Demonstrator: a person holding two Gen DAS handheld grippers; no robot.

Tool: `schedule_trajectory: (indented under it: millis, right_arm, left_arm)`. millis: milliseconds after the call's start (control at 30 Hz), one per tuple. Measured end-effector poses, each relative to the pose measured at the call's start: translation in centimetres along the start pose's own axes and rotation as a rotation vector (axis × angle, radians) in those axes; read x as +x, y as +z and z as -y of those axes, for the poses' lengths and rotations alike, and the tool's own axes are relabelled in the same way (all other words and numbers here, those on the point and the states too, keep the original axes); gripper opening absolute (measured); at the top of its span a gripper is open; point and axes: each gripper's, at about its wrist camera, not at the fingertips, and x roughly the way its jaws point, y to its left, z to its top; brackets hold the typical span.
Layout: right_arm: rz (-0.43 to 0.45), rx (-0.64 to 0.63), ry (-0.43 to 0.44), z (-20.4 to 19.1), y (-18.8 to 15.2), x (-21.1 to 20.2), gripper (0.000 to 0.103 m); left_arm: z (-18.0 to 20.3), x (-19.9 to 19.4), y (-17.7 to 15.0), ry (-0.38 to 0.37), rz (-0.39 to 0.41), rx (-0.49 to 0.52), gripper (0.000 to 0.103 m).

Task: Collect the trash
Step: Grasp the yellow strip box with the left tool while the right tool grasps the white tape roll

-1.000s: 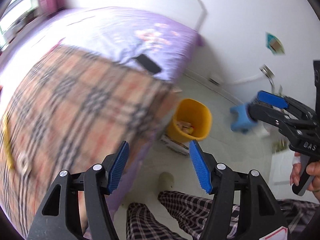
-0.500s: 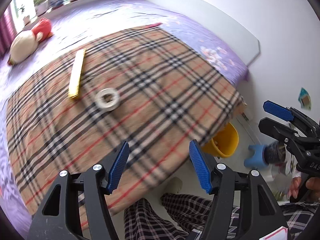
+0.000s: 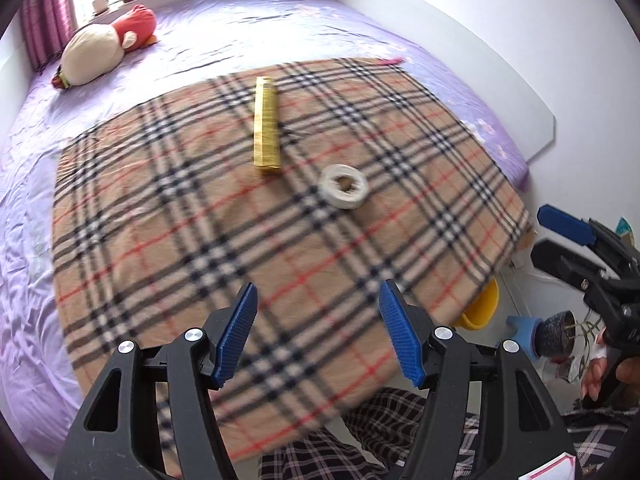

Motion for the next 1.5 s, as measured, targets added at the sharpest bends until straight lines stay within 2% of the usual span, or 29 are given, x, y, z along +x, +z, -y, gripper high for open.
schedule_trajectory:
  millis: [267, 500, 667, 733, 800, 933, 1233, 1367, 1400, 1433, 1500]
  right_arm:
    - [-0.037, -0.024, -0.024, -2.6, 1.4, 6.3, 0.071]
    - [-0.064, -0.052, -0.100, -3.8, 2.8, 12.1, 0.071]
    - [-0.071, -0.082, -0.136, -4.3, 3.6, 14.6, 0.069]
    - [-0.075, -0.084, -0.144, -4.2, 3.8, 15.0, 0.047]
    - [-0.070, -0.069, -0.142, -4.0, 3.9, 15.0, 0.040]
    - [-0.066, -0.023, -0.159, -2.7, 4.1, 14.6, 0.040]
    - [-0.047, 0.127, -0.281, 3.9, 5.1, 13.5, 0.040]
    - [-0.040, 0.179, -0.270, 5.8, 5.5, 13.2, 0.041]
    - [-0.040, 0.187, -0.256, 6.0, 5.5, 13.1, 0.044]
    - [-0.041, 0.194, -0.248, 6.1, 5.4, 13.0, 0.055]
    - [-0.028, 0.204, -0.245, 6.2, 5.1, 12.5, 0.066]
  left_arm:
    - [-4.3, 1.5, 2.7, 0.037, 0.008, -0.037, 0.064]
    - [-6.7, 2.5, 5.6, 0.055, 0.012, -0.032, 0.064]
    - [-7.7, 2.9, 6.8, 0.058, 0.009, -0.024, 0.064]
    - [-7.7, 3.0, 7.1, 0.057, 0.005, -0.015, 0.064]
    - [-7.7, 3.3, 7.6, 0.051, 0.001, -0.003, 0.064]
    - [-7.1, 4.2, 8.5, 0.039, 0.000, 0.014, 0.069]
    - [-4.8, 7.9, 11.5, 0.024, -0.022, 0.042, 0.069]
    - [-4.3, 9.3, 12.4, 0.038, -0.033, 0.041, 0.068]
    - [-4.2, 9.6, 12.6, 0.044, -0.037, 0.038, 0.068]
    - [-4.2, 9.7, 12.8, 0.044, -0.038, 0.033, 0.068]
    - [-4.2, 10.0, 13.0, 0.051, -0.033, 0.027, 0.068]
